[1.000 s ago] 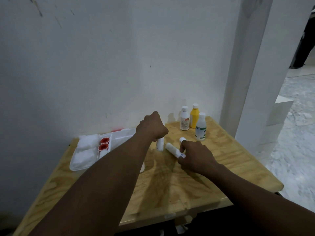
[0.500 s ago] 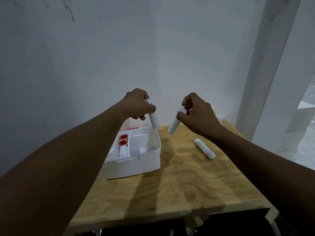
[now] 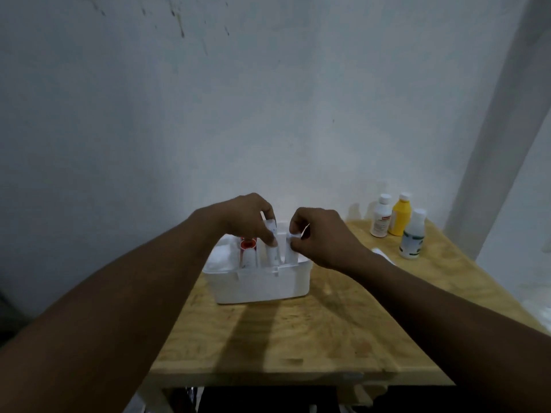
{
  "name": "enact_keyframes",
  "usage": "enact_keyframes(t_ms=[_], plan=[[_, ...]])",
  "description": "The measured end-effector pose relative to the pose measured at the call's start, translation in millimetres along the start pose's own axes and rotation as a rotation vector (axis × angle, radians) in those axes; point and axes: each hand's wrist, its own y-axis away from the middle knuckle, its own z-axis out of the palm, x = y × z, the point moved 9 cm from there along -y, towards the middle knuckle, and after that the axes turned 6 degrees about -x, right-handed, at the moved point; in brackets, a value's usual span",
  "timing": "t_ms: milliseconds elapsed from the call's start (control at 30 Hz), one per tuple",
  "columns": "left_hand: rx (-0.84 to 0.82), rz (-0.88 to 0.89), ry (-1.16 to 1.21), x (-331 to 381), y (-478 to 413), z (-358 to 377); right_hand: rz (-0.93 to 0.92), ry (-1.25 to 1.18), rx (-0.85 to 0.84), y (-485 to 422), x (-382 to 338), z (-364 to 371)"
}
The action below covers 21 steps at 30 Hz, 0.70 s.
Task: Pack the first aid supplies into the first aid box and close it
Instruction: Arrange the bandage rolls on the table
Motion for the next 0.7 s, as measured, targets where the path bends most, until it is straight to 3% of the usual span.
enact_keyframes(t_ms=[200,700], plan=[[-0.108,0.018,-0.15,1,0,26,0.057,-0.027,-0.12,1,13,25],[-0.278,-0.047,-0.091,0,2,31,0.028,-0.206,-0.154,4,11,27]])
